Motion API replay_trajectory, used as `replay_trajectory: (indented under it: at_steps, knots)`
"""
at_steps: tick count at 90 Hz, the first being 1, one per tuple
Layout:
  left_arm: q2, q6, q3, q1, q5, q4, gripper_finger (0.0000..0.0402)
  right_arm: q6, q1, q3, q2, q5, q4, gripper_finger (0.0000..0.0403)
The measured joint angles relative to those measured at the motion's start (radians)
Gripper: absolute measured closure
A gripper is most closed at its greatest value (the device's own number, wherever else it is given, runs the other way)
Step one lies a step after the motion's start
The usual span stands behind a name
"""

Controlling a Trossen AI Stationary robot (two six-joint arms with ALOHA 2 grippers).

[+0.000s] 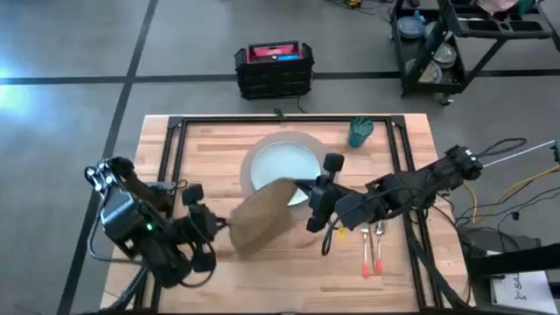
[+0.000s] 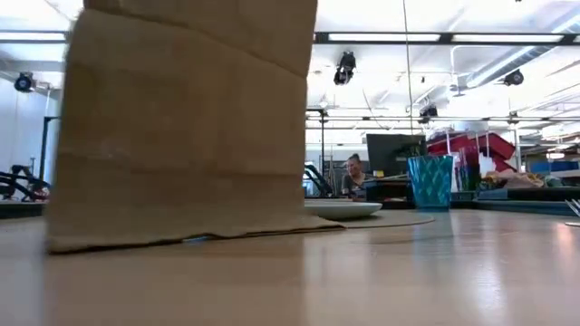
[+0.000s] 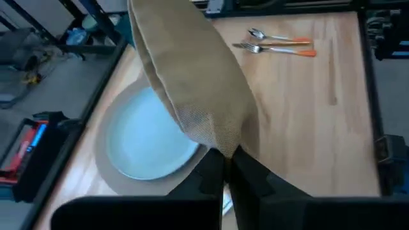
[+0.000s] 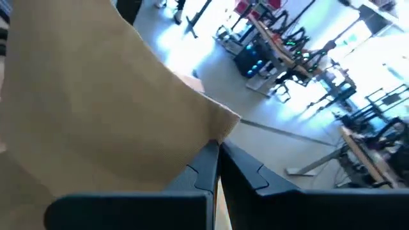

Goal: Set table place
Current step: Fold the brown table napkin

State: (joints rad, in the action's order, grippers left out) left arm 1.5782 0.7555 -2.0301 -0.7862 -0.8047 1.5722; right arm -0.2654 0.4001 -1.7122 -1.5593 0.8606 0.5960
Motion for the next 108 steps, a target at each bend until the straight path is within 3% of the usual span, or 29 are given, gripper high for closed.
replay_trajectory:
  at_steps: [33,60,66,76,80,95,108]
  knots:
    - [-0.176,-0.131,0.124,0.096,-0.009,0.000,0.0402,-0.147,-0.149,-0.067,0.001,-0.025,-0.024,0.0403]
    - [-0.204,-0.194,0.029,0.132,-0.021,-0.005,0.0402,-0.214,-0.193,-0.167,0.002,-0.049,-0.043,0.0403]
    - [-0.197,-0.194,0.021,0.132,-0.019,-0.004,0.0402,-0.158,-0.190,-0.190,0.002,-0.087,0.016,0.0403]
    - [-0.176,-0.182,0.043,0.132,0.043,-0.004,0.0402,0.083,-0.197,-0.190,-0.004,-0.326,0.179,0.0403]
    - [-0.163,-0.166,0.062,0.132,0.077,-0.004,0.0402,0.156,-0.197,-0.161,-0.012,-0.372,0.216,0.0403]
    - [-0.077,-0.085,0.160,0.127,0.206,-0.058,0.0402,0.256,-0.160,0.031,-0.033,-0.275,0.242,0.0403]
    - [0.016,-0.046,0.269,0.107,0.309,-0.261,0.0402,0.348,-0.153,0.153,-0.018,-0.262,0.230,0.0403]
